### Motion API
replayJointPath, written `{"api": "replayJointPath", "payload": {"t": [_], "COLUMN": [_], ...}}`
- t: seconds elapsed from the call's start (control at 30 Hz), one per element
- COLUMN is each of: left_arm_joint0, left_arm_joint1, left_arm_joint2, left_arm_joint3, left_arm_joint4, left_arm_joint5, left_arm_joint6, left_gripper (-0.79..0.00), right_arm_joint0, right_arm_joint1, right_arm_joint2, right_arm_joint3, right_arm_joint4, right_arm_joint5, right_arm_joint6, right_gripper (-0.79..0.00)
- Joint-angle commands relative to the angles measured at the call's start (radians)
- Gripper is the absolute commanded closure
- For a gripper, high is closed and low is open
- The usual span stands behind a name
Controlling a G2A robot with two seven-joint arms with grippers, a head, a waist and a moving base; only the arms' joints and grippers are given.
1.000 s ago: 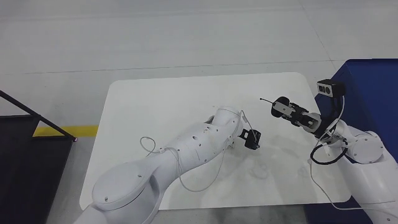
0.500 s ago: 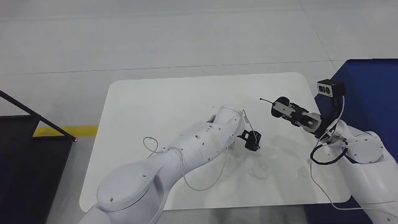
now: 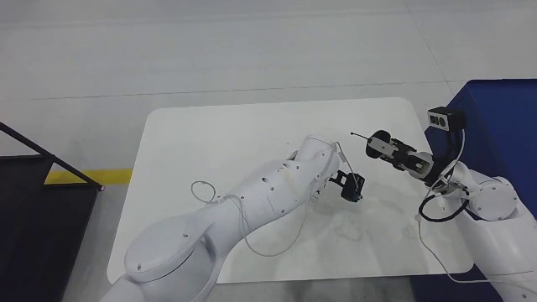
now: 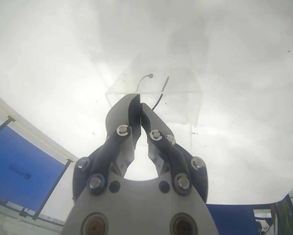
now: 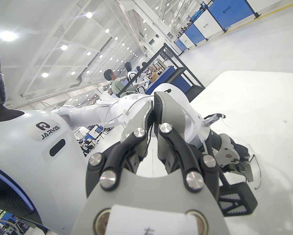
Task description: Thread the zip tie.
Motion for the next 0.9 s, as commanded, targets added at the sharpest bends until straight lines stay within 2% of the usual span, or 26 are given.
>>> {"api": "replayJointPath", "payload": {"t": [0.0,0.17,0.23,0.27,0.53,0.77,0.87], "left_arm_joint0": [0.022,0.064,0.076,0.081,0.092,0.096,0.096], "left_arm_joint1": [0.019,0.045,0.05,0.052,0.062,0.066,0.063], "left_arm_joint2": [-0.013,-0.022,-0.024,-0.025,-0.037,-0.038,-0.038], "left_arm_joint3": [-0.029,-0.067,-0.069,-0.069,-0.076,-0.058,-0.044], "left_arm_joint4": [0.016,0.048,0.057,0.056,0.113,0.178,0.2], "left_arm_joint5": [0.039,0.059,0.066,0.062,0.075,0.093,0.099], "left_arm_joint6": [-0.022,-0.067,-0.073,-0.07,0.011,0.094,0.123], "left_gripper": [0.0,0.0,-0.095,-0.111,-0.092,0.0,0.0], "right_arm_joint0": [0.0,0.0,0.0,0.0,0.0,0.0,0.0], "right_arm_joint1": [0.0,0.0,0.0,0.0,0.0,0.0,0.0], "right_arm_joint2": [0.0,0.0,0.0,0.0,0.0,0.0,0.0], "right_arm_joint3": [0.0,0.0,0.0,0.0,0.0,0.0,0.0], "right_arm_joint4": [0.0,0.0,0.0,0.0,0.0,0.0,0.0], "right_arm_joint5": [0.0,0.0,0.0,0.0,0.0,0.0,0.0], "right_arm_joint6": [0.0,0.0,0.0,0.0,0.0,0.0,0.0], "right_gripper": [0.0,0.0,0.0,0.0,0.0,0.0,0.0]}}
